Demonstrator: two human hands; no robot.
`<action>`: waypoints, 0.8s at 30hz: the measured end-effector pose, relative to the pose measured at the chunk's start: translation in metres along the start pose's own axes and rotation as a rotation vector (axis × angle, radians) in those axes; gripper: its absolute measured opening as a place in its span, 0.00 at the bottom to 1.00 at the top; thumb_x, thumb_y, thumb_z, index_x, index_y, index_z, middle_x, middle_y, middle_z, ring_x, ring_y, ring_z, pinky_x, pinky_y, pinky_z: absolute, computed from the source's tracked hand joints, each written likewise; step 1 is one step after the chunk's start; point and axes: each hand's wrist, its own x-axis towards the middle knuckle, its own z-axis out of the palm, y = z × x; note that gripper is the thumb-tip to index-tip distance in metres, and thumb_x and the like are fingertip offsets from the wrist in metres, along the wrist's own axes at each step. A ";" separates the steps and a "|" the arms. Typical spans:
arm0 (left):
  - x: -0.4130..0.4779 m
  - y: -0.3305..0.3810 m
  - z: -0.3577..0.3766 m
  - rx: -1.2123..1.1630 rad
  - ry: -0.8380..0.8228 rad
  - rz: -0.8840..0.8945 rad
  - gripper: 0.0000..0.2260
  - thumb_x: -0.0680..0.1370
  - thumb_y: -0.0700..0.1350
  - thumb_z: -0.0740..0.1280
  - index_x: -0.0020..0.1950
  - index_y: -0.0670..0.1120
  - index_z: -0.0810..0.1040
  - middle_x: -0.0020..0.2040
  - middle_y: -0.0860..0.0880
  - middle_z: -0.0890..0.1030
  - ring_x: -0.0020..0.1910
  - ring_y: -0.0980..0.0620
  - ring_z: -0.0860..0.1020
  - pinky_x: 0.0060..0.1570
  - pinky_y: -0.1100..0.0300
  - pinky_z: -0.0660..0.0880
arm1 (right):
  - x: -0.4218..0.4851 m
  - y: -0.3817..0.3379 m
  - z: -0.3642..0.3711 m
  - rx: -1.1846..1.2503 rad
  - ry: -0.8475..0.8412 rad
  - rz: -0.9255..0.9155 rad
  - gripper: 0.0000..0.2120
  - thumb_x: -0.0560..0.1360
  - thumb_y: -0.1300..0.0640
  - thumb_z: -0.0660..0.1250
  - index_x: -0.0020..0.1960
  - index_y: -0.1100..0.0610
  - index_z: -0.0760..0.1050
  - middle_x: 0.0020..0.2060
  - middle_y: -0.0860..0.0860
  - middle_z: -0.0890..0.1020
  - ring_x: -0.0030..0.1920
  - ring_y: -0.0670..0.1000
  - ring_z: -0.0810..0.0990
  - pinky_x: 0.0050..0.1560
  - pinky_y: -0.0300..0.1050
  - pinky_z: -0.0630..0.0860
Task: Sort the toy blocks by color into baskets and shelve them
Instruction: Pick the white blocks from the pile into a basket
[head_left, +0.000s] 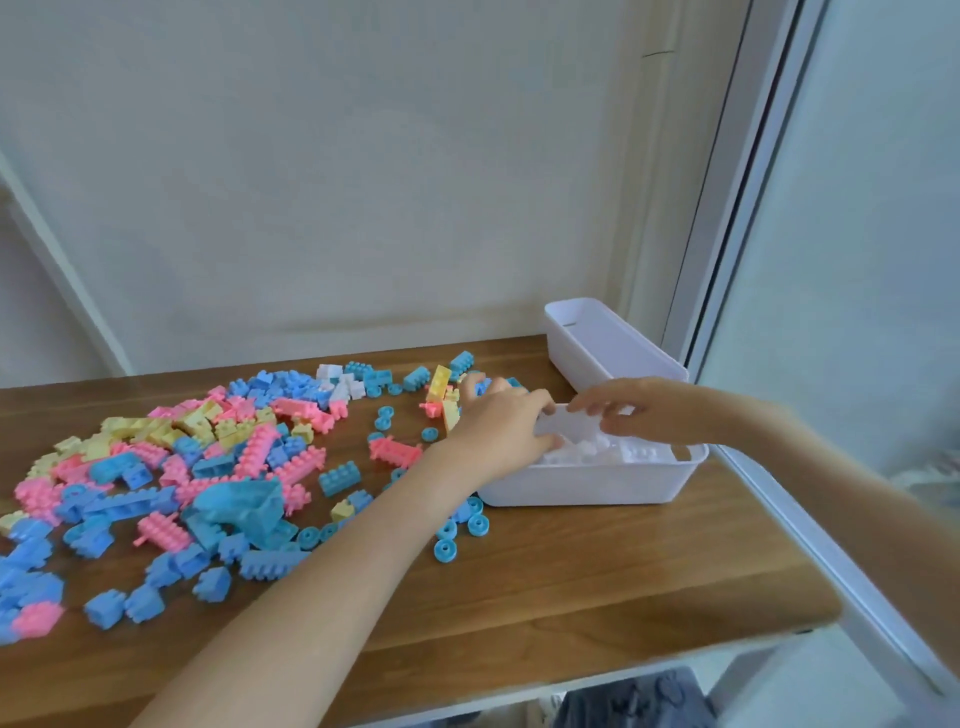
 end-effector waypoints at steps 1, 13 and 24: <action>-0.001 -0.002 0.001 -0.026 -0.024 0.033 0.16 0.80 0.56 0.59 0.66 0.54 0.71 0.59 0.52 0.76 0.65 0.49 0.64 0.65 0.49 0.54 | -0.001 -0.002 0.004 0.052 -0.011 -0.044 0.19 0.80 0.57 0.58 0.66 0.38 0.68 0.62 0.40 0.74 0.61 0.42 0.72 0.63 0.39 0.68; -0.019 -0.012 0.016 -0.269 0.291 0.142 0.13 0.81 0.43 0.59 0.65 0.45 0.73 0.64 0.50 0.69 0.56 0.57 0.72 0.51 0.68 0.68 | -0.004 0.003 0.028 -0.069 0.170 0.030 0.11 0.79 0.56 0.59 0.55 0.52 0.78 0.53 0.47 0.77 0.53 0.49 0.74 0.58 0.44 0.70; -0.038 -0.042 0.001 -0.355 0.252 0.050 0.11 0.81 0.43 0.60 0.60 0.47 0.77 0.70 0.50 0.67 0.70 0.54 0.65 0.61 0.64 0.60 | -0.025 0.019 0.000 0.303 0.337 0.037 0.22 0.77 0.69 0.53 0.47 0.47 0.79 0.47 0.43 0.81 0.49 0.44 0.80 0.60 0.45 0.74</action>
